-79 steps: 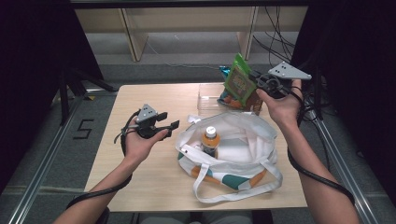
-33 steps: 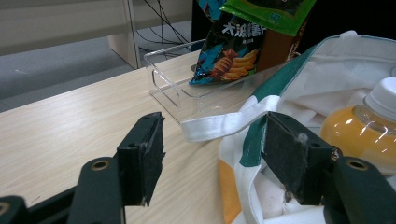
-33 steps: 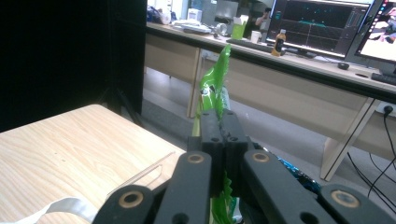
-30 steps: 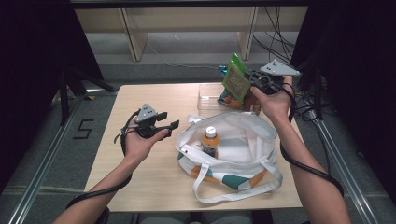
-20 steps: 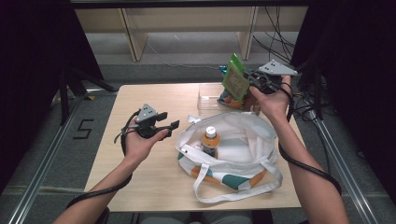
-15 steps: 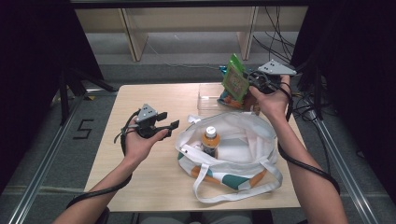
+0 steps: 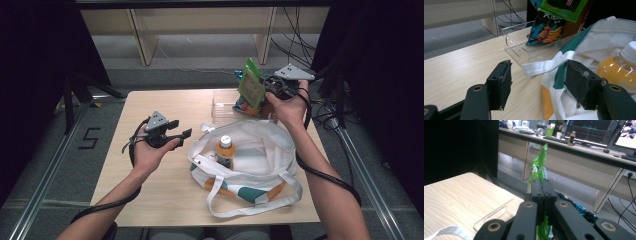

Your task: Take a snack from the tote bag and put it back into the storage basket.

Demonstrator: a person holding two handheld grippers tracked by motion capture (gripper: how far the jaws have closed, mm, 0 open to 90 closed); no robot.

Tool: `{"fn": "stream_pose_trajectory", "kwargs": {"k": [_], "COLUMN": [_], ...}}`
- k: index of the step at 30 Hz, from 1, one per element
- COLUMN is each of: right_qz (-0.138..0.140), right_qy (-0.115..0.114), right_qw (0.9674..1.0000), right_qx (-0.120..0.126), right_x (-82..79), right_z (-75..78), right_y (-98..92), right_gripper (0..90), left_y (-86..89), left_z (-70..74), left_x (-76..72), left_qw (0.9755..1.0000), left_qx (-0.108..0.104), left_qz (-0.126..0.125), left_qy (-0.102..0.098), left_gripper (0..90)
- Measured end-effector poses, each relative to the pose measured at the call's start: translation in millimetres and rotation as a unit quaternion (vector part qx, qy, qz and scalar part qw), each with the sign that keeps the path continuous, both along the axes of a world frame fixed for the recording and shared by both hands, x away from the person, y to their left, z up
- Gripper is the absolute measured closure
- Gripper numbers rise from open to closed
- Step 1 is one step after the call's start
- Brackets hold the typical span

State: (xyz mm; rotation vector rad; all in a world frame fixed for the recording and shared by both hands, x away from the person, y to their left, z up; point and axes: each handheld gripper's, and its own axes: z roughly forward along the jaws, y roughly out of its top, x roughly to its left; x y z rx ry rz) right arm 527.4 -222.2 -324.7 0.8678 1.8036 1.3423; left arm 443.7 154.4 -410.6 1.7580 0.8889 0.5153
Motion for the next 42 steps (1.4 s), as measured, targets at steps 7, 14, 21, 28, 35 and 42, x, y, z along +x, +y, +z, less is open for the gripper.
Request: {"fn": "stream_pose_trajectory", "kwargs": {"k": [7, 14, 21, 28, 35, 42], "right_qz": [0.002, -0.001, 0.000, -0.005, -0.005, -0.005], "right_qy": [0.002, 0.002, 0.007, 0.005, 0.006, 0.010], "right_qw": [1.0000, 1.0000, 0.9999, 0.9999, 0.9999, 0.9998], "right_qx": [-0.003, -0.004, -0.010, -0.011, -0.015, -0.015], "right_x": [2.8, 4.9, 7.0, 8.9, 11.5, 13.0], "right_z": [-1.8, -4.7, -6.6, -9.8, -13.3, -14.9], "right_y": [1.6, 3.0, 4.0, 5.2, 6.2, 7.6], "right_gripper": [90.0, 90.0, 90.0, 90.0, 90.0, 90.0], "left_y": [0.1, 0.1, 0.1, -0.4, -0.3, -0.6], "left_z": [-0.2, -0.2, -0.5, -0.8, -0.5, -0.8], "left_x": [0.1, 0.1, 0.2, 0.1, -0.1, 0.0], "left_qw": [1.0000, 1.0000, 1.0000, 1.0000, 1.0000, 1.0000], "left_qx": [0.000, 0.001, 0.000, 0.001, 0.001, 0.002], "left_qz": [0.000, 0.000, 0.000, 0.000, 0.000, 0.000], "left_qy": [0.000, 0.000, 0.001, 0.002, 0.002, 0.002], "left_gripper": [37.2, 37.2, 37.0, 36.9, 36.9, 36.9]}}
